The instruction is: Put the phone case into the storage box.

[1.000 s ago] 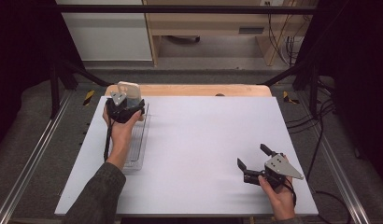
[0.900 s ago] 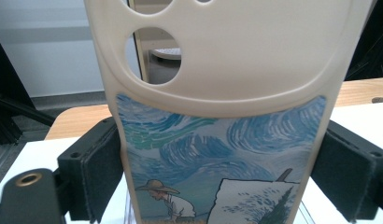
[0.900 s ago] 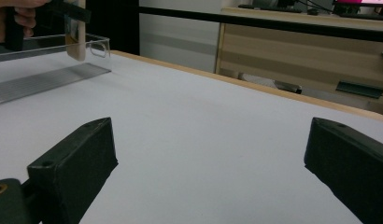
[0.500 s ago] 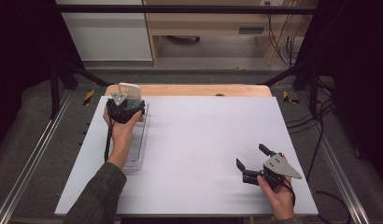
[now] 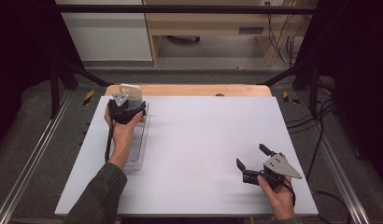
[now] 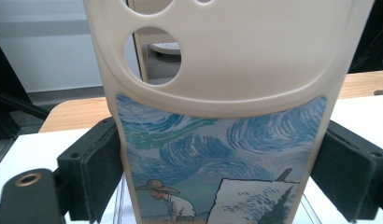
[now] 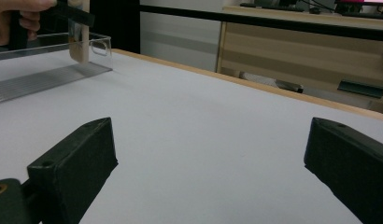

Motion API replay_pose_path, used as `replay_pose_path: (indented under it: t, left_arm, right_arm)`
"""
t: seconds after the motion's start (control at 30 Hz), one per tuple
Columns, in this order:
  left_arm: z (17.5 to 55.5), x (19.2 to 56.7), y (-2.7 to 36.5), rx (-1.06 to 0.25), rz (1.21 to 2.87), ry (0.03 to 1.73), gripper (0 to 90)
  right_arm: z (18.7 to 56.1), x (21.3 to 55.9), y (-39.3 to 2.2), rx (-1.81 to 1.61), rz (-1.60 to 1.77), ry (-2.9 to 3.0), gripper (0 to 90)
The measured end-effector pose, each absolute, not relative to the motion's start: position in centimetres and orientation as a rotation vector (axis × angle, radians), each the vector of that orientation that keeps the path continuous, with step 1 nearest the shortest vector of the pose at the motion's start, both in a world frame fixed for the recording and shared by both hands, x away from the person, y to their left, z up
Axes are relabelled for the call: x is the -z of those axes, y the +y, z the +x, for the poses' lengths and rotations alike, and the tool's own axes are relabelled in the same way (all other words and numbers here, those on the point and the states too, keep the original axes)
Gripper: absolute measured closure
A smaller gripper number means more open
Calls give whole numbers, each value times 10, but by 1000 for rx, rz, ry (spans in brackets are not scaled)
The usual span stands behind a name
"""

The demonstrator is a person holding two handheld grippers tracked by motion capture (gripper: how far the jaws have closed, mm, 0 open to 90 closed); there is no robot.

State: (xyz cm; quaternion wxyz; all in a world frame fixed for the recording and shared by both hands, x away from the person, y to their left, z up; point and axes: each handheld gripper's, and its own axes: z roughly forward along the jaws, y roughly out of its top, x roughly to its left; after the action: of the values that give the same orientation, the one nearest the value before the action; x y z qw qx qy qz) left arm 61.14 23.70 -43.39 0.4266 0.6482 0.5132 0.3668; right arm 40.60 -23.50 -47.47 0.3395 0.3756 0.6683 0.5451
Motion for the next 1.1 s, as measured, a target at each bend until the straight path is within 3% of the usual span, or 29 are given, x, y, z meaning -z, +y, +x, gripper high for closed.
replay_pose_path:
  t: [1.1]
  left_arm:
    - [613,439,234,-901,1632,1293,103]
  right_arm:
    - [406,475,-234,-1423,981,1749,23]
